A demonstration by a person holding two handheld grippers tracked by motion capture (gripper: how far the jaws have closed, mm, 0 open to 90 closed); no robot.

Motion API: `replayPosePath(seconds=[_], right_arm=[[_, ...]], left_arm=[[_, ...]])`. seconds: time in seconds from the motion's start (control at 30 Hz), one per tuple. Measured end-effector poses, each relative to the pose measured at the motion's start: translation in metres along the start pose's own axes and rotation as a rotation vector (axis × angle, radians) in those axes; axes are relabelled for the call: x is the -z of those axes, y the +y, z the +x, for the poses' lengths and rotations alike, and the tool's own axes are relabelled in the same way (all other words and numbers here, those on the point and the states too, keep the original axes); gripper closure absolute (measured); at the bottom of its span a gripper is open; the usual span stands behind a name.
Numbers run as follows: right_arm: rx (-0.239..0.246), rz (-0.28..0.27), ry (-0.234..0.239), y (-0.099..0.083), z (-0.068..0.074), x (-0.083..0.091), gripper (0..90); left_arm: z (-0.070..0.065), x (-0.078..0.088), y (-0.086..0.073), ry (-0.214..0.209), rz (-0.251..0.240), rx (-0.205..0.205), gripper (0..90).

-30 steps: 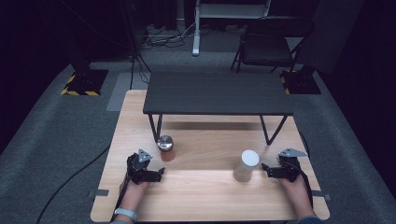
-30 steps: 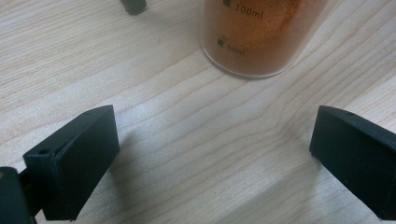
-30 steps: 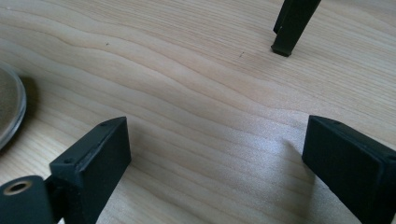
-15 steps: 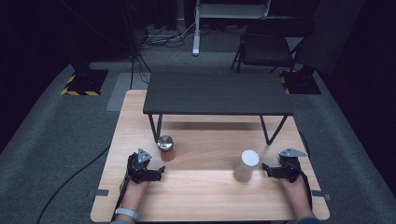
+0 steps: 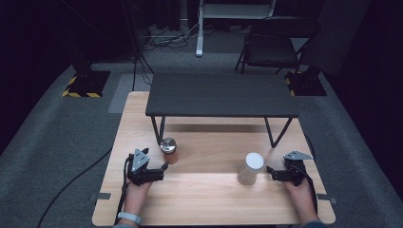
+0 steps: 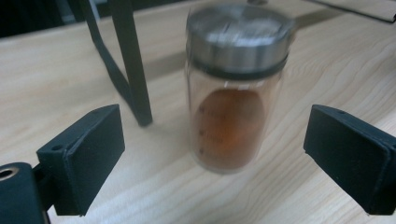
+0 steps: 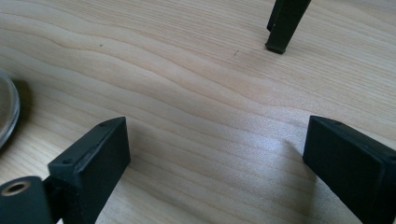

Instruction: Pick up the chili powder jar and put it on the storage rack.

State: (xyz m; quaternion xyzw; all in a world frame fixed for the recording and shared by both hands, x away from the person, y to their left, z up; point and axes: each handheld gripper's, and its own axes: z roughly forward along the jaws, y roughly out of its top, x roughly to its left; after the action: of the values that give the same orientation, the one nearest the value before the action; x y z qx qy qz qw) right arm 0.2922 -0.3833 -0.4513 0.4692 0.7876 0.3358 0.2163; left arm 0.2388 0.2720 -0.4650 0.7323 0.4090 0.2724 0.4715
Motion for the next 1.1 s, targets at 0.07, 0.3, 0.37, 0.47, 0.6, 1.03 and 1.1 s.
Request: replayPosePath(seconds=[0.07, 0.3, 0.37, 0.47, 0.6, 1.03, 1.1], right_arm=[[0.0, 0.0, 0.0, 0.0, 0.0, 0.0, 7.2], [0.0, 0.0, 0.0, 0.0, 0.0, 0.0, 7.1], [-0.001, 0.0, -0.002, 0.0, 0.0, 0.0, 7.1], [-0.005, 0.0, -0.003, 0.0, 0.001, 0.0, 7.1], [-0.01, 0.0, -0.013, 0.001, 0.002, -0.001, 7.1], [-0.015, 0.0, -0.018, 0.001, 0.003, -0.001, 6.9], [-0.015, 0.0, -0.018, 0.001, 0.003, -0.001, 6.9]], left_arm=[[-0.001, 0.002, -0.003, -0.004, -0.033, 0.002, 5.0], [0.0, 0.006, -0.009, -0.017, -0.094, -0.01, 4.5], [0.0, 0.005, -0.01, -0.019, -0.098, -0.014, 4.5], [-0.001, 0.005, -0.01, -0.016, -0.102, -0.015, 4.5], [-0.001, 0.003, -0.011, -0.019, -0.123, -0.008, 4.7], [0.001, -0.02, -0.011, -0.069, -0.182, 0.014, 5.3], [0.001, -0.023, -0.01, -0.071, -0.183, 0.014, 5.7]])
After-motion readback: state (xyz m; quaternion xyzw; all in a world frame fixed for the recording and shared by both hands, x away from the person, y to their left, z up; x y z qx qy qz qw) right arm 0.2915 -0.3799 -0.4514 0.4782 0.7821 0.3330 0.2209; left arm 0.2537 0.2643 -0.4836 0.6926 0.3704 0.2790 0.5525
